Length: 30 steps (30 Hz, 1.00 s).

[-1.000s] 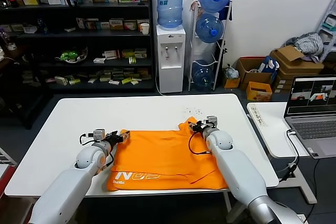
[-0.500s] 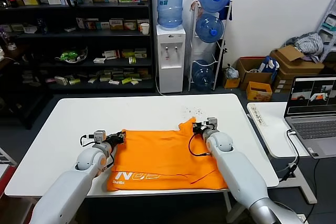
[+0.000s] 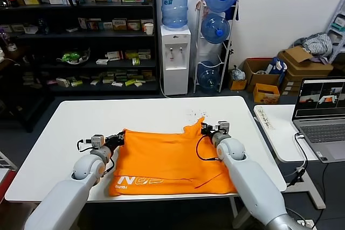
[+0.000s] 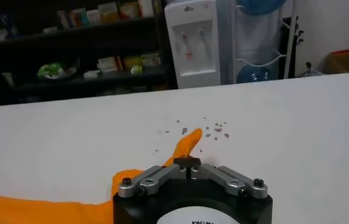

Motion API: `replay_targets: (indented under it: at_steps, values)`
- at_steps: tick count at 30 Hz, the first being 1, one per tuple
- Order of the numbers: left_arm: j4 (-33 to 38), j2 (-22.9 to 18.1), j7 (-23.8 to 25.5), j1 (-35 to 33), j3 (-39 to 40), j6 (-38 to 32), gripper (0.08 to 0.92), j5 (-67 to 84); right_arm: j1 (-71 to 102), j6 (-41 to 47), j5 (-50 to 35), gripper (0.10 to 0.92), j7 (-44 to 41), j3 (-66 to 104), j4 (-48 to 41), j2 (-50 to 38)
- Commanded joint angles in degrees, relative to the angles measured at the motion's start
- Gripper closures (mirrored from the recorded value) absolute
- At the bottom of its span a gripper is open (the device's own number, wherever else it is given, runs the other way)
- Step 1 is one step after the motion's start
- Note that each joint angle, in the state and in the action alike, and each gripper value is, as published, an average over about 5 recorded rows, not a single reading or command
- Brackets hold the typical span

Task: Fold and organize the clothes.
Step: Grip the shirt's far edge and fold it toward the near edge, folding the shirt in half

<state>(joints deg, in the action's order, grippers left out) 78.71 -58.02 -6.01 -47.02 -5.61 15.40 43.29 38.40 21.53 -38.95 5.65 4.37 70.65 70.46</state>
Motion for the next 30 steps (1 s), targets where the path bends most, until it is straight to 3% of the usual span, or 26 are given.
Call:
replay_targets:
  at_steps: [1, 7, 15, 26, 30]
  values:
    - [14.42, 3.25, -1.59, -10.87, -3.77, -0.89, 0.908, -1.08, 11.24, 0.33, -4.26, 0.901, 3.15, 1.49, 19.44, -8.58]
    - [21.31, 3.84, -2.60, -18.13, -6.65, -0.85, 0.908, -3.60, 20.85, 2.07, -6.77, 0.901, 5.82, 4.27, 32.05, -15.23]
    - [26.99, 3.49, -3.10, -25.22, -9.17, -1.89, 0.908, -9.08, 31.61, 3.88, -7.00, 0.901, 7.57, 9.35, 41.95, -18.51]
    - [32.57, 3.03, -2.23, -36.39, -14.38, -1.38, 0.897, -11.25, 44.50, 6.83, -4.65, 0.895, 8.62, 16.31, 48.90, -19.50]
    - [34.14, 2.13, -1.37, -40.75, -17.01, -0.62, 0.826, -11.70, 47.89, 6.93, -3.62, 0.817, 7.71, 18.01, 50.21, -19.58]
